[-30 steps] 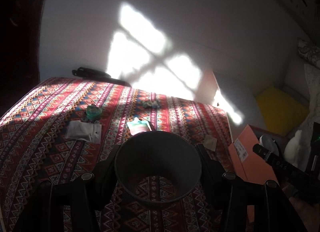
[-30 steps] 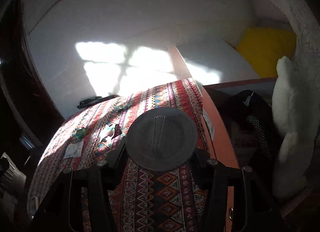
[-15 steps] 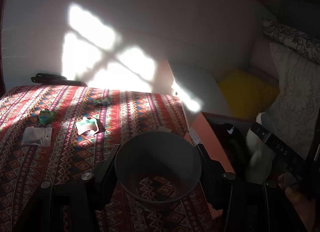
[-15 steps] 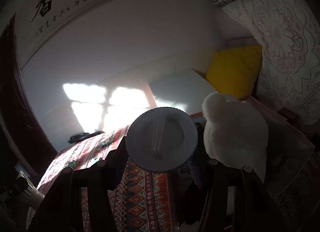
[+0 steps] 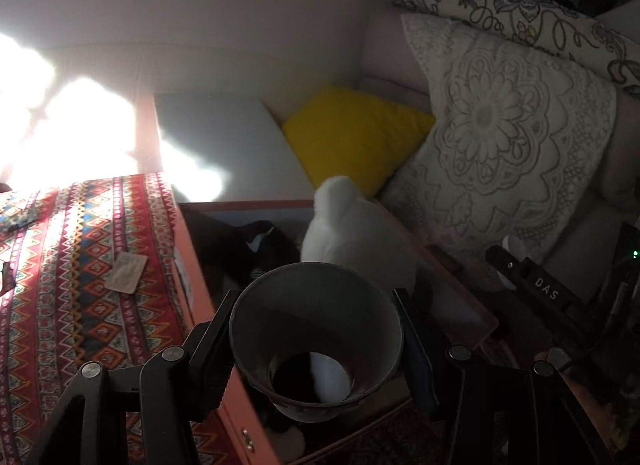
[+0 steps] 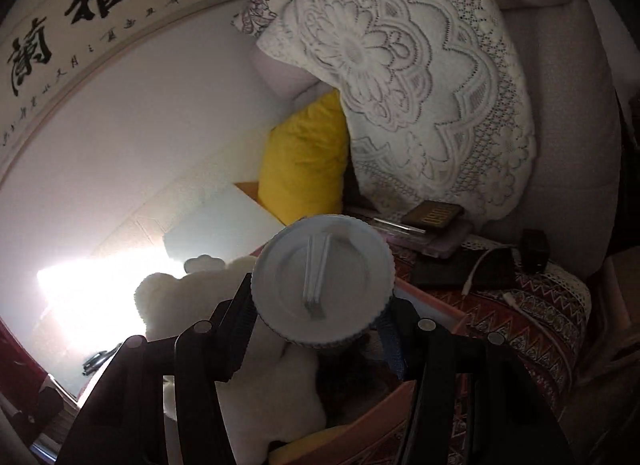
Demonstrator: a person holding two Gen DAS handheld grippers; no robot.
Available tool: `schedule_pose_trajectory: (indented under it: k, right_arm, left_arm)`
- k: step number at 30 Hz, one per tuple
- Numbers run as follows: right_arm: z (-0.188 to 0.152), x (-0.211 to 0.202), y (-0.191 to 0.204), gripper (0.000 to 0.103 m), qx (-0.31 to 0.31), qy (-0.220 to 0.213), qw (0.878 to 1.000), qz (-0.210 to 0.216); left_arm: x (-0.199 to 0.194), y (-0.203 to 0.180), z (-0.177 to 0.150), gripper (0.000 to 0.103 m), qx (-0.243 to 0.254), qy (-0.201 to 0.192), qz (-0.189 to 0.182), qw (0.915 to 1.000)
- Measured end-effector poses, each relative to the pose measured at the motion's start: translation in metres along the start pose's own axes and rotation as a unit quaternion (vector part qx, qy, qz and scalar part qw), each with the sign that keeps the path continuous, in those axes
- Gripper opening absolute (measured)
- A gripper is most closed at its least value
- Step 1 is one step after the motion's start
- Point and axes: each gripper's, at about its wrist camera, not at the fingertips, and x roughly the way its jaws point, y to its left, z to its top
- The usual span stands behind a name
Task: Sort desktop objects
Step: 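Carry white lid and white cup into the pink box and release both, then withdraw both open grippers from the box back over the bedspread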
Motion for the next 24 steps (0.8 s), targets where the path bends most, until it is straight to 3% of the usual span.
schedule_pose_trajectory:
  k: [3,5,7,8,12,24]
  right_arm:
    - [-0.003,0.018,-0.002,0.058,-0.011,0.033,0.999,0.003]
    - [-0.009,0.032,-0.001,0.061,-0.018,0.064,0.998,0.012]
    - [-0.015,0.04,-0.001,0.081,-0.026,0.087,0.996,0.015]
    - [-0.017,0.041,0.001,0.085,-0.033,0.09,0.995,0.013]
    - [-0.021,0.036,0.013,0.089,-0.062,0.078,0.995,0.001]
    - [-0.036,0.007,0.084,0.093,-0.109,0.012,0.994,0.024]
  left_arm:
    - [0.033,-0.014,-0.002,0.061,0.005,0.02,-0.004,0.9998]
    - [0.057,-0.023,-0.007,0.068,0.02,0.041,-0.001,0.9989]
    - [0.073,-0.03,-0.013,0.087,0.036,0.056,0.007,0.9977]
    - [0.075,-0.03,-0.015,0.088,0.038,0.055,0.012,0.9977]
    - [0.068,-0.014,-0.017,0.098,0.017,0.032,0.035,0.9987]
    - [0.025,0.034,-0.019,0.099,-0.009,0.007,0.1,0.9949]
